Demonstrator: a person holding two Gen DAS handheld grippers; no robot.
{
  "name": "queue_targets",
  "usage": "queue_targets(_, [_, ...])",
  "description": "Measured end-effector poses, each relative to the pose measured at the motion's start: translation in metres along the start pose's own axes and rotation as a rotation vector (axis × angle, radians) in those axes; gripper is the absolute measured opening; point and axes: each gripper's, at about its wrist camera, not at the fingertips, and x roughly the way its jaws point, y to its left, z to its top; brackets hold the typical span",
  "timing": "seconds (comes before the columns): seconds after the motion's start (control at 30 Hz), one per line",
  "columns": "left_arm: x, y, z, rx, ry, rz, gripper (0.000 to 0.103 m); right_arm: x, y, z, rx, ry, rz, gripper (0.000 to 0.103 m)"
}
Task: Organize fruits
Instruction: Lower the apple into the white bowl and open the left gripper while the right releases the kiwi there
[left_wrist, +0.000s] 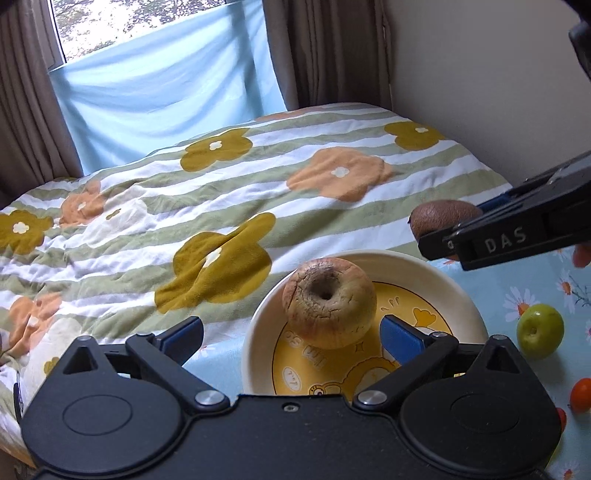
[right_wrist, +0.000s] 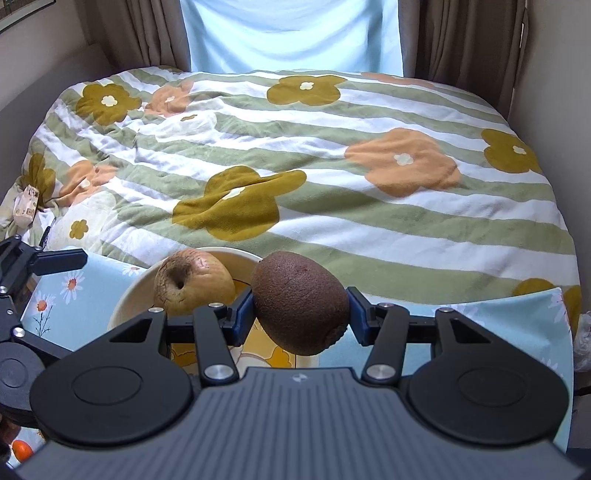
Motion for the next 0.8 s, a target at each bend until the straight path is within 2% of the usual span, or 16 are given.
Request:
queue_targets(0.13, [-0.017, 0.006, -0.002, -0.044, -0.017, 0.008, 0.103, 0.008, 0.009, -0.005, -0.037, 0.019, 0.001, 0.067])
queue_targets(0.43, [-0.032, 0.017, -0.015, -0.099, -0.024, 0.03, 0.103, 0.033, 0.036, -0.025, -0.157, 0.065, -0.058, 0.067])
queue_targets(0.57, [-0.031, 0.02, -0.021, -0.097, -0.02, 0.035, 0.103, 0.038, 0.045, -0.031, -0.219, 0.039, -0.088, 0.067])
queue_targets(0.7, [-0.031, 0.022, -0.024, -0.105, -0.019, 0.024, 0.103, 0.038, 0.05, -0.034, -0.249, 0.003, -0.081, 0.067])
queue_targets(0.8, [-0.032, 0.023, -0.025, -0.111, -0.018, 0.022, 0.103, 0.036, 0.053, -0.035, -0.289, -0.017, -0.101, 0.078])
